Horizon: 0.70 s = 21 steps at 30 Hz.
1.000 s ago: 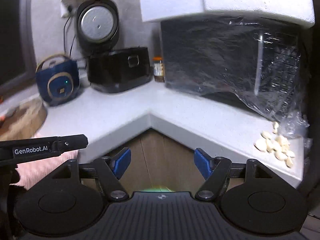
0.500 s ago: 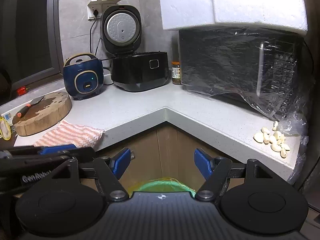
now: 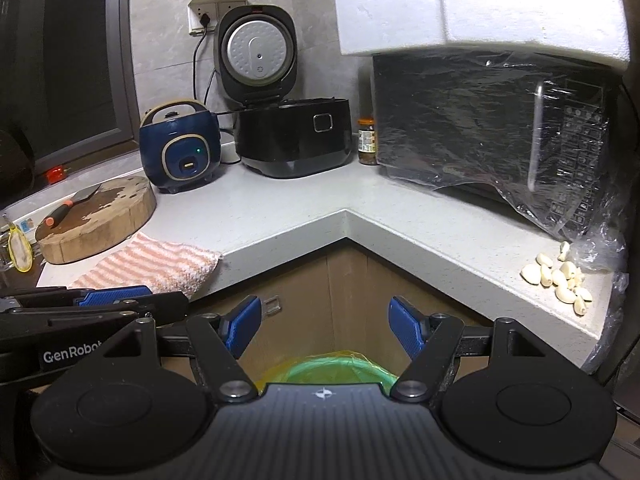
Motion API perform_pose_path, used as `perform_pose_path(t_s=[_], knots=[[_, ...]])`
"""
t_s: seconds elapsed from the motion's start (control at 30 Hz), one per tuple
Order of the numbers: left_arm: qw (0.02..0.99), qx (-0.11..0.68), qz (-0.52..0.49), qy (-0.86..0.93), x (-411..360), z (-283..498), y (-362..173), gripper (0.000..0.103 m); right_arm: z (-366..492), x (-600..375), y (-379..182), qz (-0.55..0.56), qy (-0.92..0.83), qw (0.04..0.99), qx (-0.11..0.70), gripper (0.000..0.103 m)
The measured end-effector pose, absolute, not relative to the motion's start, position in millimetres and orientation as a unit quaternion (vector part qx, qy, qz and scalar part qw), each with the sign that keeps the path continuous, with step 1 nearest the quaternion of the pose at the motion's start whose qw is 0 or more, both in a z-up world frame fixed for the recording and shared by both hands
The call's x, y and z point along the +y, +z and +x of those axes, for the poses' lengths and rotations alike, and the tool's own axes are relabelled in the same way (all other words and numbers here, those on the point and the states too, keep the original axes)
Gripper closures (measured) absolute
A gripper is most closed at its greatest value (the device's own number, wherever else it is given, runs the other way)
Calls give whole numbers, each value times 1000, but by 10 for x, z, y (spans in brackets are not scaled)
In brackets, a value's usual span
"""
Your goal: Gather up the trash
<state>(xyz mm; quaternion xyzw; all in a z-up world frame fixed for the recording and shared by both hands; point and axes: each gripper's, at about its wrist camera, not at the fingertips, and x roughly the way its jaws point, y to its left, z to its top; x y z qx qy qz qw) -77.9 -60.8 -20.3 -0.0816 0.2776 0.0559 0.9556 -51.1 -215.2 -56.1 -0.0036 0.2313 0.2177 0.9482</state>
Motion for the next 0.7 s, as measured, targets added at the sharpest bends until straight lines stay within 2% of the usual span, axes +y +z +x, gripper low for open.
perform_pose_path(t_s=[0.7], knots=[[954,282,-87,56,-620,-799,-201,65,-495,-2139,-592,-2,219,946,237,32]])
